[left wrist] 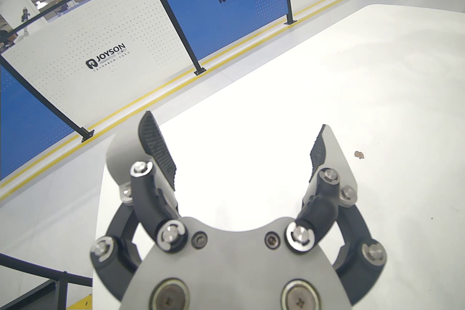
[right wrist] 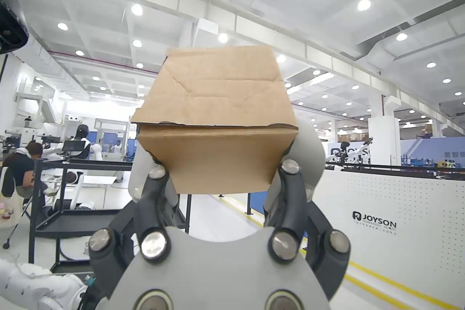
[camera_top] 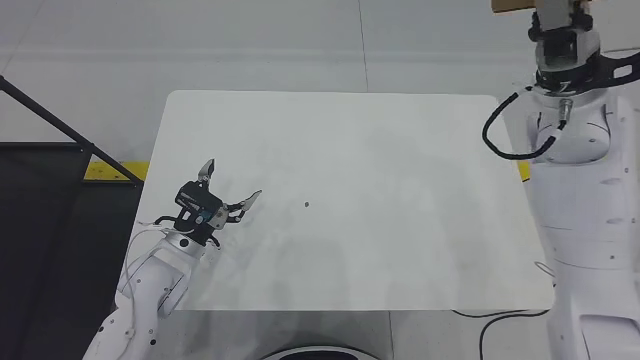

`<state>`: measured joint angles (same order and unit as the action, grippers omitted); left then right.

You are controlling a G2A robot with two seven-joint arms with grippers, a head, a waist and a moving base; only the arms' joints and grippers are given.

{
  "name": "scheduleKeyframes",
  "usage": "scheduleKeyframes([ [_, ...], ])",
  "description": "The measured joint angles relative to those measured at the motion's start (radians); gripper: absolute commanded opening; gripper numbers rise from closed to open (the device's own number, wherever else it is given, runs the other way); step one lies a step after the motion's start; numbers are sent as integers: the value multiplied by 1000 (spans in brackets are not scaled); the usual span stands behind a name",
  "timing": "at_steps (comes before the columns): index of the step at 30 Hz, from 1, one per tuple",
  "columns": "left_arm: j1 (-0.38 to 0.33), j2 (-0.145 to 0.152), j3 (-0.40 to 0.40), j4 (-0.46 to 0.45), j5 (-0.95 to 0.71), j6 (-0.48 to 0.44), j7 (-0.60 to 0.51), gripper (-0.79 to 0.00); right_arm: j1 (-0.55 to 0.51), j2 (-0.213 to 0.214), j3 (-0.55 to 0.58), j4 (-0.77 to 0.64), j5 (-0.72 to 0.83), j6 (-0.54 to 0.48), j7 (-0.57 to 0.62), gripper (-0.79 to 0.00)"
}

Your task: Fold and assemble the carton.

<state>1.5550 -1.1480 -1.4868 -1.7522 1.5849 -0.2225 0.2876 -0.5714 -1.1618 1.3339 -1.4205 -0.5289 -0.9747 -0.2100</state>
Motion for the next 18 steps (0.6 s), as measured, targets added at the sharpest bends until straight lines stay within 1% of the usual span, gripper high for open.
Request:
scheduleKeyframes([
  [3,0,0,0,0,0,0,0,0,-1,0,-8,-2,-3,-36,20,-785],
  [9,0,0,0,0,0,0,0,0,-14,14,-37,-81,-98,-38,86,-785],
  [13,0,0,0,0,0,0,0,0,-35,37,-60,-133,-173,-38,130,-785],
  [18,0,0,0,0,0,0,0,0,-86,72,-88,-171,-256,-38,147,-785],
])
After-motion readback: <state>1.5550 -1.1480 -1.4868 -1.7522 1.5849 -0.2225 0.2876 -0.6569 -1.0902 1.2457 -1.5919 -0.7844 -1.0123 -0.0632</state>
